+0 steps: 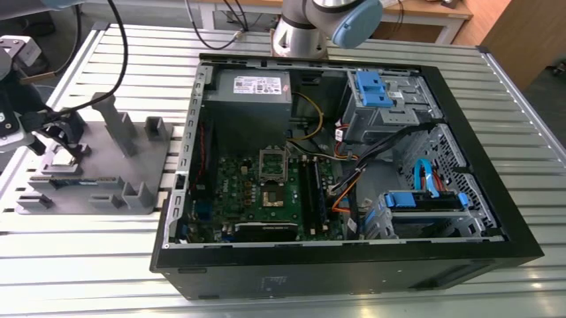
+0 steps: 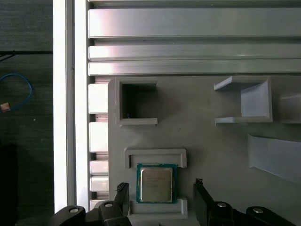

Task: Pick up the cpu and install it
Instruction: 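Pick up the cpu and move it towards the insertion slot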

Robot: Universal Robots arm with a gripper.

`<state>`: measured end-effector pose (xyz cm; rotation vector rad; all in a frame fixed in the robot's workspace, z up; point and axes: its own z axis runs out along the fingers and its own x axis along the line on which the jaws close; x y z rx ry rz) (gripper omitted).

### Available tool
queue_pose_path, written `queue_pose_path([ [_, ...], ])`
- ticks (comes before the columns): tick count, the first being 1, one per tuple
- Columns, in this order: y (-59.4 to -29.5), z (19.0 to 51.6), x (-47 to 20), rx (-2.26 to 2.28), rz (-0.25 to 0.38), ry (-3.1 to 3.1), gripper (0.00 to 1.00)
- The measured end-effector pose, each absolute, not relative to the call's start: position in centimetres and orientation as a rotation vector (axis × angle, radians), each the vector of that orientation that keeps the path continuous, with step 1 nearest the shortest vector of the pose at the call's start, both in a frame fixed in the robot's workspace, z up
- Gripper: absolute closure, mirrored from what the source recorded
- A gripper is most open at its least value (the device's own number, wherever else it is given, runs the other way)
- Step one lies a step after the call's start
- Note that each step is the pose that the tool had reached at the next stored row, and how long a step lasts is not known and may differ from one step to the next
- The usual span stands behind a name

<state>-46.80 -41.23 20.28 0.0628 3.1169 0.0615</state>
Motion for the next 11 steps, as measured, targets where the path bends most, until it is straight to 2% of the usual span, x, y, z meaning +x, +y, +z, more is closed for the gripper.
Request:
queue_pose_path([
  [11,-41.2,18.9,-46.8,0.053,0.062,3.108,0.35],
])
